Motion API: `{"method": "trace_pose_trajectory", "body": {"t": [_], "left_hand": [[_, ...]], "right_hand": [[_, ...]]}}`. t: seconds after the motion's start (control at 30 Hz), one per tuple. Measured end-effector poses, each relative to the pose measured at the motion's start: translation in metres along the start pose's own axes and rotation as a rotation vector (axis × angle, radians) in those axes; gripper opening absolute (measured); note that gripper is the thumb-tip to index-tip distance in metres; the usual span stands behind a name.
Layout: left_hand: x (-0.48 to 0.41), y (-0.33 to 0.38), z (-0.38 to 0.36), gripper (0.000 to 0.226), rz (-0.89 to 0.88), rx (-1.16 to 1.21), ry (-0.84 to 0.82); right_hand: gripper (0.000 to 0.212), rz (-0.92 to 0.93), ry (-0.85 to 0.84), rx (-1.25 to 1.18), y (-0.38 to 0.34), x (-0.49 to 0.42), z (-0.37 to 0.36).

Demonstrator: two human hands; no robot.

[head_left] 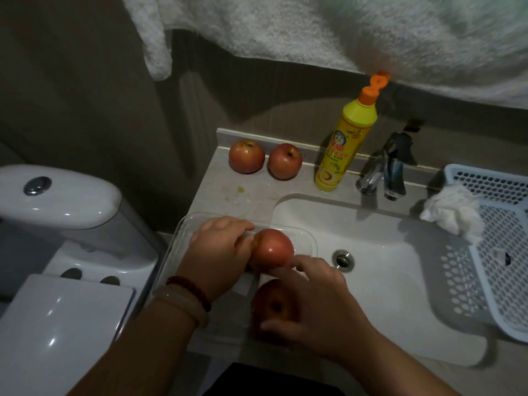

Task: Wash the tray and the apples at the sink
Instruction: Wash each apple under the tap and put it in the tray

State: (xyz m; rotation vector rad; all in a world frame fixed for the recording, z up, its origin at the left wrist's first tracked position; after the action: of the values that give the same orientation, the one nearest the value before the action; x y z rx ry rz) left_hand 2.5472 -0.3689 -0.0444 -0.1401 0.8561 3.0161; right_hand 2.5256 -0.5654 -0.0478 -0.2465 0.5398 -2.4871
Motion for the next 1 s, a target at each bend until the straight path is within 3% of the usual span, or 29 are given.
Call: {"method": "trace_pose_trajectory", "body": {"t": [0.1, 0.33, 0.5, 0.7, 1.0], "left_hand": [[-0.003, -0.001, -0.003, 0.044, -0.013, -0.037, -0.007], [-0.014, -0.008, -0.003, 0.042, -0.048, 0.021, -0.037], [-0.017, -0.013, -0.003, 0.017, -0.061, 0.038, -0.054], [-0.018, -0.02, -0.008, 0.02, -0.082, -0.001, -0.07], [-0.019, -0.019, -0.008, 0.021, -0.086, 0.001, -0.078]], "right_hand": [[0.045, -0.056, 0.157, -0.083, 0.003, -0.016, 0.017], [0.042, -0.181, 0.335, -0.108, 0.033, -0.108, 0.039], [0.063, -0.314, 0.315, -0.057, 0.047, -0.171, 0.043], [0.088, -0.491, 0.184, -0.043, 0.057, -0.212, 0.033], [0.078, -0.508, 0.226, -0.052, 0.06, -0.231, 0.02]]}}
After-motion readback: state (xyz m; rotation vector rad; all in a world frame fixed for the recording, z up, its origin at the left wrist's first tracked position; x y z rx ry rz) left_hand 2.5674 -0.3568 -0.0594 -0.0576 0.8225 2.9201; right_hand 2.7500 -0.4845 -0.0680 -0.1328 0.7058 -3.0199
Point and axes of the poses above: each hand's wrist, its own x-axis away from the middle knuckle, its own z-axis out of the back of the hand, y = z × x, the point moved 2 cm from there along -x, towards the middle knuckle, and after that the axes turned 1 degree about -x, right-handed, at the moved point
